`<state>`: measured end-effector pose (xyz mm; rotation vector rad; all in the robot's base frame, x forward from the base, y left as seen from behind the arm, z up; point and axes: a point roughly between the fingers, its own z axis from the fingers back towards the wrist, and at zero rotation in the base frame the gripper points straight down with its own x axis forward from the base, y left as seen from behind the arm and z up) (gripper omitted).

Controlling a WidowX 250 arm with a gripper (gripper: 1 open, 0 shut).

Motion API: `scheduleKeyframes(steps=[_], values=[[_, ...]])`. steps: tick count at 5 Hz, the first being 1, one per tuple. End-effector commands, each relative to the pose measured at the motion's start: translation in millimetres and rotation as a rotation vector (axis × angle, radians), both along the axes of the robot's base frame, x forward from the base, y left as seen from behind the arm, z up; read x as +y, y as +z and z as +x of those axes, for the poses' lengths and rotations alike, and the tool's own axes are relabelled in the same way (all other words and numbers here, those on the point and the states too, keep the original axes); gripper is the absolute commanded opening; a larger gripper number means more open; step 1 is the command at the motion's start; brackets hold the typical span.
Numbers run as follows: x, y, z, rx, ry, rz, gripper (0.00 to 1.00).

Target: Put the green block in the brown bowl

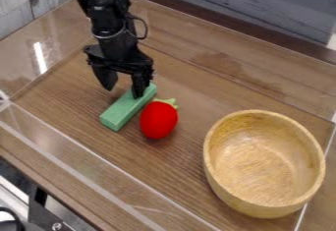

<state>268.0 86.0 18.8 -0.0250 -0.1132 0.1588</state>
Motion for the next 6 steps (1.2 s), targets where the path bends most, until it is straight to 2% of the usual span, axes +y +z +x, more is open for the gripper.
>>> scheduleKeyframes(steps=[1,3,4,5,6], values=[[-18.2,-17.1,-14.8,0.093,-0.041,-0.012,1.0],[-29.5,-16.0,-15.3,0.128,-0.066,0.002,1.0],[-31.7,-15.2,-13.3,0.144,-0.046,0.004,1.0],[-32.8,-4.2,-11.7,0.162,-0.024,0.003,1.0],[-31.8,4.4,-21.8,0.162,-0.004,-0.003,0.0]])
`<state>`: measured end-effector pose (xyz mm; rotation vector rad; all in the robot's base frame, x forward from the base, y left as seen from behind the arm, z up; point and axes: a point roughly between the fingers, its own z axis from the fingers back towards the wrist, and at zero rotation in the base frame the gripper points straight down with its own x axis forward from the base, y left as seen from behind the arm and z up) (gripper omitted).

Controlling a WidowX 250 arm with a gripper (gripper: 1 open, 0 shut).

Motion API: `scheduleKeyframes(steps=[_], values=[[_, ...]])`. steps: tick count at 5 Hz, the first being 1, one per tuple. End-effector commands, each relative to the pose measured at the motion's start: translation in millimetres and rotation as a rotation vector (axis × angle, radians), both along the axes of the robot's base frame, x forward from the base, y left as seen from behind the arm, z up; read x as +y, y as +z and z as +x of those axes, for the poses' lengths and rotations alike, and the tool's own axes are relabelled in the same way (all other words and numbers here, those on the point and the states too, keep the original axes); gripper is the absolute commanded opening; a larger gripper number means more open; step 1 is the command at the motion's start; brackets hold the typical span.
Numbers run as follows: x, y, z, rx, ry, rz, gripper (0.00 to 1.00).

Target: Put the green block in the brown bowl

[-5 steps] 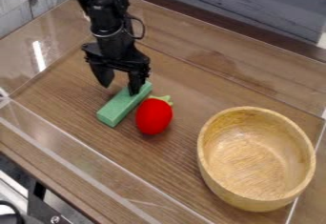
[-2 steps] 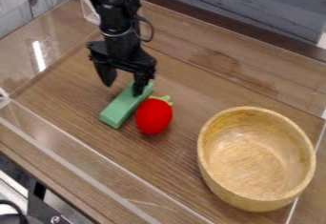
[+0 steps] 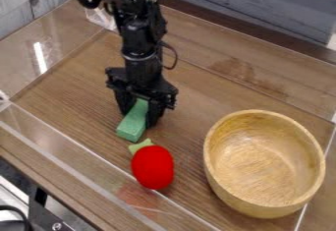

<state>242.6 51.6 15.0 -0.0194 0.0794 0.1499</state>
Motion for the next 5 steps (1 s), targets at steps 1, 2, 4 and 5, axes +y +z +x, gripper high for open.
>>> scheduleKeyframes(steps=[1,2,4,5], values=[[5.5,24.5,-5.1,-0.056,0.025,-0.014,0.0],[8.5,31.9,-1.3,-0.086,0.061,-0.031,0.0],[13.4,38.8,7.2,-0.138,0.123,-0.049,0.0],[14.0,50.2,7.9,-0.165,0.137,-0.055,0.0]])
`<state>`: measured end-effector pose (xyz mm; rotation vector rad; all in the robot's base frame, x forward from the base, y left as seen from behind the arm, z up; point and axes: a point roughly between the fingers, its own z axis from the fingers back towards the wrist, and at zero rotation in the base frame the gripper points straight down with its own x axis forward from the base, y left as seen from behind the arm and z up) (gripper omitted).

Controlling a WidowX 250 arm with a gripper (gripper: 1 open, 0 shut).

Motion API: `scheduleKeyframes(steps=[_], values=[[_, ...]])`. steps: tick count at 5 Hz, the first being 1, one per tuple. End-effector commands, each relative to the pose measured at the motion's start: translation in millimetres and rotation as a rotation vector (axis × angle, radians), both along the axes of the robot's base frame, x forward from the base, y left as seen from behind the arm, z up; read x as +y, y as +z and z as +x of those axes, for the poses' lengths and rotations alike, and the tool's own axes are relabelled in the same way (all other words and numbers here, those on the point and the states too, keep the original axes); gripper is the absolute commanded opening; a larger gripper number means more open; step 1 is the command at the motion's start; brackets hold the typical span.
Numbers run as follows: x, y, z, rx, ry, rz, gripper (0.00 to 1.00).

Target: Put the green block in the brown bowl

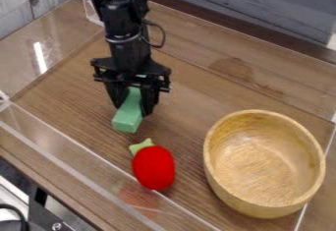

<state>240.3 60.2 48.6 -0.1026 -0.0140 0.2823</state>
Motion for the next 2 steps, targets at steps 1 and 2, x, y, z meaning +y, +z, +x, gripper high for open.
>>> scheduleKeyframes(steps=[1,2], values=[[1.6,24.8,7.0,-0.083,0.004,0.014,0.0],[-9.5,26.0,2.2,-0.094,-0.007,0.012,0.0]])
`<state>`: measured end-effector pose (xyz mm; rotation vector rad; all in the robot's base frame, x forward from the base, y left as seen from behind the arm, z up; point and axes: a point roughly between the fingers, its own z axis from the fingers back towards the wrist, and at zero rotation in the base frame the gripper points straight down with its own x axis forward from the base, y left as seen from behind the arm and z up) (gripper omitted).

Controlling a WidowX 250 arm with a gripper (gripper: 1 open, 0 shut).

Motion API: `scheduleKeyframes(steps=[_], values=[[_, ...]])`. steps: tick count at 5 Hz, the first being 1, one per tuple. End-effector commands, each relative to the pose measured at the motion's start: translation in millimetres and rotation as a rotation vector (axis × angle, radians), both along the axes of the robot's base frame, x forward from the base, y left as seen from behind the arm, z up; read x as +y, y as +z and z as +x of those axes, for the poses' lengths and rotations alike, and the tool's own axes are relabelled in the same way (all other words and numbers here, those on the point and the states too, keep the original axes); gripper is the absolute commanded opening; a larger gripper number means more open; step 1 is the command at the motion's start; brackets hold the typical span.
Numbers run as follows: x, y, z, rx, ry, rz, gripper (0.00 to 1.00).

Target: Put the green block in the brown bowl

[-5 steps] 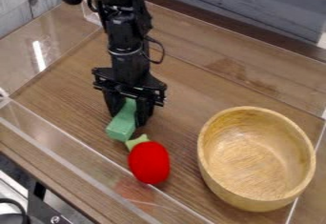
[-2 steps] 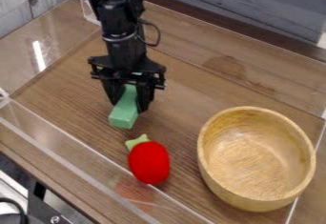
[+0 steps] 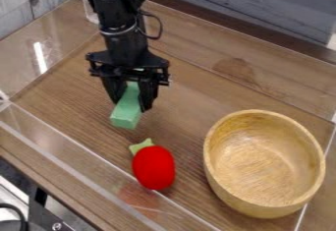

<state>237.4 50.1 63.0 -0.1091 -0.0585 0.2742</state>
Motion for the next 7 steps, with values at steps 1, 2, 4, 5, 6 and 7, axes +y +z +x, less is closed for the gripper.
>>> scheduleKeyframes(steps=[1,2,4,5,6,7], values=[[-10.1,12.8,1.3,-0.06,-0.006,0.013,0.0],[-19.1,9.8,6.2,-0.069,-0.029,0.012,0.0],[-20.7,0.7,5.1,-0.083,-0.02,0.016,0.0],[-12.5,0.1,4.9,-0.101,0.01,0.016,0.0],[-20.7,6.7,4.4,-0.105,-0.046,0.009,0.0],[-31.0,10.2,5.4,-0.106,-0.068,0.005,0.0]])
